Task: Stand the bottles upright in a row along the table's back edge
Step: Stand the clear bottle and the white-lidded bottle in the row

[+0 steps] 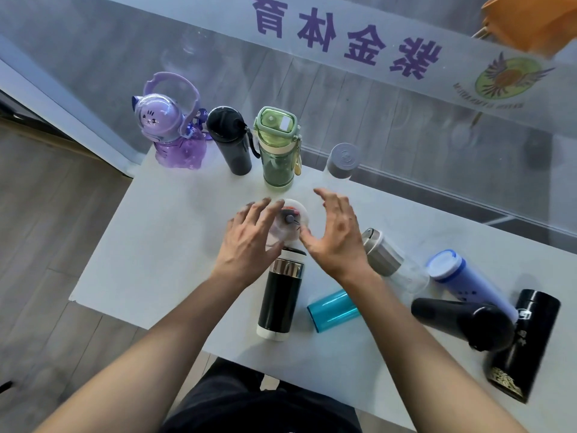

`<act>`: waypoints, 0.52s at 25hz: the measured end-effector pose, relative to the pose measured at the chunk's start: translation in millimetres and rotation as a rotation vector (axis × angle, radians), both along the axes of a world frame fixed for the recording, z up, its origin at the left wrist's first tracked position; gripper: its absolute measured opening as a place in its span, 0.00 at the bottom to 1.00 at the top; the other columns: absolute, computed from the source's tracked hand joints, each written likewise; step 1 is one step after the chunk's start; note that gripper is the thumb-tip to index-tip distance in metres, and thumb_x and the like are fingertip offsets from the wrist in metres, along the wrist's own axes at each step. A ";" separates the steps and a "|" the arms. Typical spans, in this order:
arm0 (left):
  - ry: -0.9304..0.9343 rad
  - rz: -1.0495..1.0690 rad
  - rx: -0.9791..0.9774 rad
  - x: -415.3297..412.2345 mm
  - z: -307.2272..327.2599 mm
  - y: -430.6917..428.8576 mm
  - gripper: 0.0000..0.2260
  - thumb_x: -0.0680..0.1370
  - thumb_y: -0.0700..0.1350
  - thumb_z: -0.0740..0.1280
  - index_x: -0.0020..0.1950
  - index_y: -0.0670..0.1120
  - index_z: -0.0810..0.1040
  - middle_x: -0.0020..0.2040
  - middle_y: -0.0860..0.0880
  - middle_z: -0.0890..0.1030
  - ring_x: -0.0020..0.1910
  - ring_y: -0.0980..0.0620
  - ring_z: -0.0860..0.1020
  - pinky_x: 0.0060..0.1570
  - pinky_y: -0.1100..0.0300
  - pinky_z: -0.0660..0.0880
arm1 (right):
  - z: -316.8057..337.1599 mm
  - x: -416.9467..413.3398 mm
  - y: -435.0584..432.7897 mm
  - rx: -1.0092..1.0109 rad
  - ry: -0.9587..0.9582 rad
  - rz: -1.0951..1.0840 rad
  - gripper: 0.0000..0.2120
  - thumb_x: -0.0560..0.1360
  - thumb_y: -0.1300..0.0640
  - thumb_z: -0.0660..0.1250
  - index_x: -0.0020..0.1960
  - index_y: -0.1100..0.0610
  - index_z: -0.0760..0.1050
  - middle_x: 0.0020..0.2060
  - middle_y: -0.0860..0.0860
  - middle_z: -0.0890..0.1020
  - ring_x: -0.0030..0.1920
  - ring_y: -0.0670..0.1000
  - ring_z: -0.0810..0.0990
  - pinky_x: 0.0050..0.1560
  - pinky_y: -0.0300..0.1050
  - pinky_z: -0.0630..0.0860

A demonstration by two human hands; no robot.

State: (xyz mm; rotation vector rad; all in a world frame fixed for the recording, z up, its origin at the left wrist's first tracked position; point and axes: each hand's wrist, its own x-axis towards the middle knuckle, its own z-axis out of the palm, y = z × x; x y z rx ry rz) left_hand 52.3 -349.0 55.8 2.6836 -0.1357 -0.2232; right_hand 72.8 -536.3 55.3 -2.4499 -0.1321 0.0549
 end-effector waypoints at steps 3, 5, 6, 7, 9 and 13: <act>-0.065 0.046 0.078 -11.6 9.8 13.6 0.29 0.73 0.50 0.71 0.73 0.52 0.69 0.74 0.48 0.70 0.72 0.43 0.67 0.66 0.46 0.66 | -16.7 -5.1 18.5 -0.087 0.206 0.075 0.41 0.70 0.44 0.73 0.77 0.46 0.58 0.70 0.49 0.68 0.68 0.54 0.70 0.70 0.52 0.66; -0.076 0.030 0.119 -19.2 14.4 23.1 0.26 0.74 0.51 0.70 0.72 0.52 0.71 0.74 0.49 0.70 0.73 0.44 0.67 0.67 0.47 0.65 | -20.7 0.7 28.8 -0.124 0.241 0.068 0.43 0.68 0.44 0.74 0.78 0.45 0.57 0.70 0.50 0.68 0.67 0.56 0.71 0.68 0.53 0.67; -0.074 0.019 0.130 -22.8 15.7 26.7 0.25 0.74 0.51 0.70 0.71 0.52 0.71 0.74 0.49 0.70 0.73 0.44 0.67 0.68 0.47 0.64 | -22.0 4.0 33.2 -0.137 0.243 0.062 0.44 0.67 0.44 0.74 0.77 0.46 0.58 0.70 0.50 0.69 0.66 0.57 0.72 0.67 0.52 0.67; -0.068 0.010 0.137 -26.2 16.5 29.8 0.25 0.75 0.51 0.69 0.71 0.52 0.72 0.75 0.49 0.69 0.73 0.44 0.66 0.69 0.48 0.63 | -22.9 6.3 37.5 -0.145 0.241 0.059 0.44 0.66 0.44 0.75 0.77 0.46 0.58 0.69 0.50 0.70 0.65 0.57 0.72 0.66 0.52 0.67; -0.056 -0.009 0.145 -31.5 16.3 34.7 0.24 0.75 0.50 0.69 0.71 0.52 0.72 0.75 0.49 0.69 0.74 0.44 0.66 0.70 0.48 0.62 | -23.0 7.5 43.3 -0.140 0.236 0.049 0.43 0.64 0.45 0.77 0.74 0.47 0.60 0.66 0.51 0.72 0.64 0.57 0.73 0.65 0.51 0.69; -0.047 -0.043 0.112 -33.5 13.4 36.6 0.22 0.74 0.49 0.70 0.68 0.52 0.74 0.72 0.48 0.72 0.71 0.43 0.68 0.68 0.47 0.63 | -15.1 -0.9 38.5 -0.069 0.207 -0.069 0.42 0.63 0.45 0.78 0.71 0.47 0.62 0.63 0.52 0.72 0.63 0.56 0.74 0.65 0.54 0.73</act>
